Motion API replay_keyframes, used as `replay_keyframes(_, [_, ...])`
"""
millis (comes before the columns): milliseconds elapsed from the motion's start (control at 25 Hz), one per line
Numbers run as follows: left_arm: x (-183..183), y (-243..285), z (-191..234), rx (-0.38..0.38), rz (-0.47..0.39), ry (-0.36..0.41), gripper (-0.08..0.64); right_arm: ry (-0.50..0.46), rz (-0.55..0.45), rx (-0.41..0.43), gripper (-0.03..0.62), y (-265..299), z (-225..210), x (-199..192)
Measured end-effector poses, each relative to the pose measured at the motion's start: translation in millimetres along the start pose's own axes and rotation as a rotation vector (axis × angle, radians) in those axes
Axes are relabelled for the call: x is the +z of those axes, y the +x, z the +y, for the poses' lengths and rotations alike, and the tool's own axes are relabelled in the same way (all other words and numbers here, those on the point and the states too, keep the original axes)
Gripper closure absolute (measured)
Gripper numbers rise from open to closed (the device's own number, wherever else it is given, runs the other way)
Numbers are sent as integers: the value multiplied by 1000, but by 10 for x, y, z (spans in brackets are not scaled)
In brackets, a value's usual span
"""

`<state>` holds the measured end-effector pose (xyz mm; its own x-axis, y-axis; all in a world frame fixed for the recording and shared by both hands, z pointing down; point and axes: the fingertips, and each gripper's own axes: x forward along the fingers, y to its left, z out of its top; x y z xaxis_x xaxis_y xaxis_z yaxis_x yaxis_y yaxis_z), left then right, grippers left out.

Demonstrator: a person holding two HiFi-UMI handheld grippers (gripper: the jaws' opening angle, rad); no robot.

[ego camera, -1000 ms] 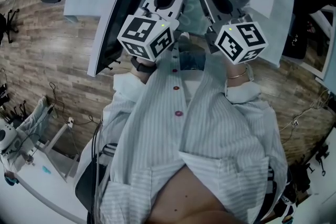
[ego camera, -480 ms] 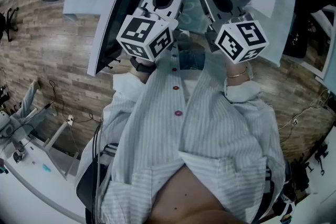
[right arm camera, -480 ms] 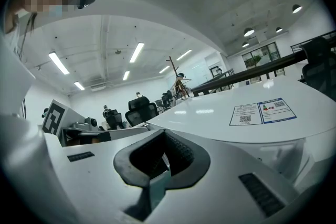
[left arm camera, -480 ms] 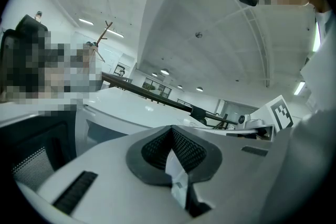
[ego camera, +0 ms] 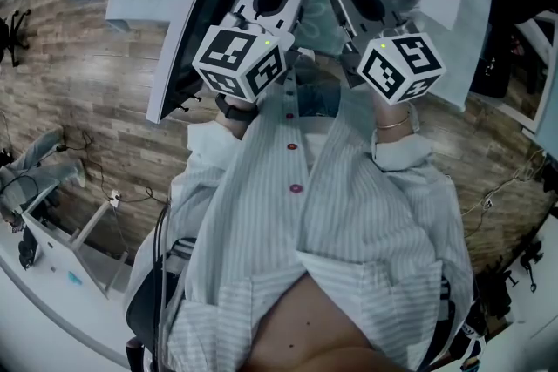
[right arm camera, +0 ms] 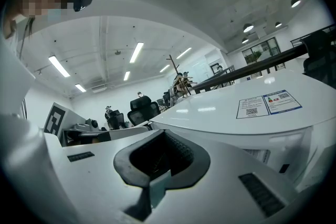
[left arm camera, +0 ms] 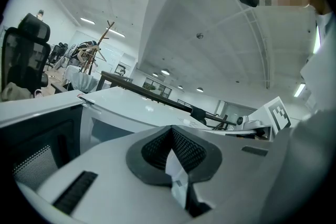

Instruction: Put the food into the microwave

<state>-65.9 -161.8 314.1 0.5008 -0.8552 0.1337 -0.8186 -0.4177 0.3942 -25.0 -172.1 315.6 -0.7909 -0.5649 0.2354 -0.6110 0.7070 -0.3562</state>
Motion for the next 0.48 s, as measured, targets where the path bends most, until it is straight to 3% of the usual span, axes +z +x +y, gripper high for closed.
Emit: replay_keyframes(480, [-46, -99, -33, -16, 16, -18, 552, 14, 13, 4, 560, -16, 120, -57])
